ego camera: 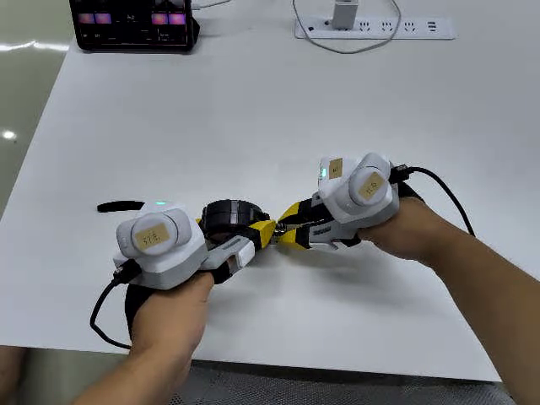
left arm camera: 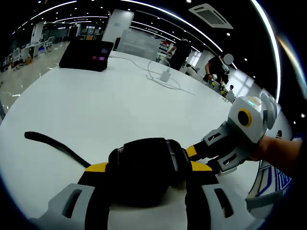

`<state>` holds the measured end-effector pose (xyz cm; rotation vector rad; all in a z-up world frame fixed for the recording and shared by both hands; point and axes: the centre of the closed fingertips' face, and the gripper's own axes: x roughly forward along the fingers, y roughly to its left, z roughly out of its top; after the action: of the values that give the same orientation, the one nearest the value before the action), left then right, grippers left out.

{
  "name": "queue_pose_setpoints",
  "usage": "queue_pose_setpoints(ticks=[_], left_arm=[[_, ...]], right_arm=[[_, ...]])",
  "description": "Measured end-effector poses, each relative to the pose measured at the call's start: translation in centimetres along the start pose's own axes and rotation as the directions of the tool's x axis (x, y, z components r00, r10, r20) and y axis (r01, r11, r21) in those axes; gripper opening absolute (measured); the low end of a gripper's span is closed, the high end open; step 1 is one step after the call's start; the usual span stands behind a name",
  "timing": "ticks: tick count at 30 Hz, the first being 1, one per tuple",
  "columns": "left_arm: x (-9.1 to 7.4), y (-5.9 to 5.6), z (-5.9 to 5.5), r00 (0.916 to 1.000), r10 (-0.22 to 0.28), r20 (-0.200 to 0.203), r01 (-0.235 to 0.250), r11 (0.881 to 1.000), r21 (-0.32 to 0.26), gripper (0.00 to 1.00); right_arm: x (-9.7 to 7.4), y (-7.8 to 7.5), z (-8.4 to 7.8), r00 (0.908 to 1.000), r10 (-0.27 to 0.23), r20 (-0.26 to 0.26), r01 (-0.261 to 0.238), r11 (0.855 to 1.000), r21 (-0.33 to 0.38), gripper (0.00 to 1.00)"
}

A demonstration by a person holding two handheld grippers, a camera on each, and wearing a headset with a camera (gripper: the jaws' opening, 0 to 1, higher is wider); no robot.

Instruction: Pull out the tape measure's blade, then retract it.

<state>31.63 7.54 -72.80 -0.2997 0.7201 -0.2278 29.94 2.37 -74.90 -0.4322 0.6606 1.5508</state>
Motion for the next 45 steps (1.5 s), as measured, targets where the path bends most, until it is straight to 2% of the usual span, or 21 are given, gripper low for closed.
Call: queue_pose_setpoints(ticks=[7,24,29,38,41,45], left_arm=[[0.0,0.1,0.0,1.0000,0.001,-0.002,-0.001,1.000,-0.002,0.59],[0.1,0.0,-0.1,0.9999,0.007,-0.015,-0.007,1.000,-0.004,0.60],[0.1,0.0,-0.1,0.9998,0.008,-0.016,-0.008,1.000,0.004,0.61],[0.1,-0.1,-0.1,0.9997,0.006,-0.023,-0.006,1.000,0.012,0.62],[0.1,-0.2,-0.3,0.9994,0.009,-0.033,-0.008,0.999,0.042,0.62],[0.1,-0.1,-0.2,0.9995,0.006,-0.030,-0.005,0.999,0.039,0.62]], right_arm=[[0.4,0.0,0.4,0.9999,-0.003,0.015,0.003,1.000,0.008,0.12],[0.4,0.0,0.3,0.9998,-0.014,0.013,0.014,1.000,0.010,0.13],[-0.1,-0.1,0.3,0.9997,-0.021,0.013,0.021,0.999,0.029,0.18],[-0.7,-0.1,0.3,0.9996,-0.023,0.014,0.022,0.999,0.040,0.20],[-0.9,-0.1,0.4,0.9994,-0.028,0.020,0.027,0.998,0.050,0.23],[-1.1,0.0,0.4,0.9993,-0.029,0.023,0.028,0.998,0.055,0.23]])
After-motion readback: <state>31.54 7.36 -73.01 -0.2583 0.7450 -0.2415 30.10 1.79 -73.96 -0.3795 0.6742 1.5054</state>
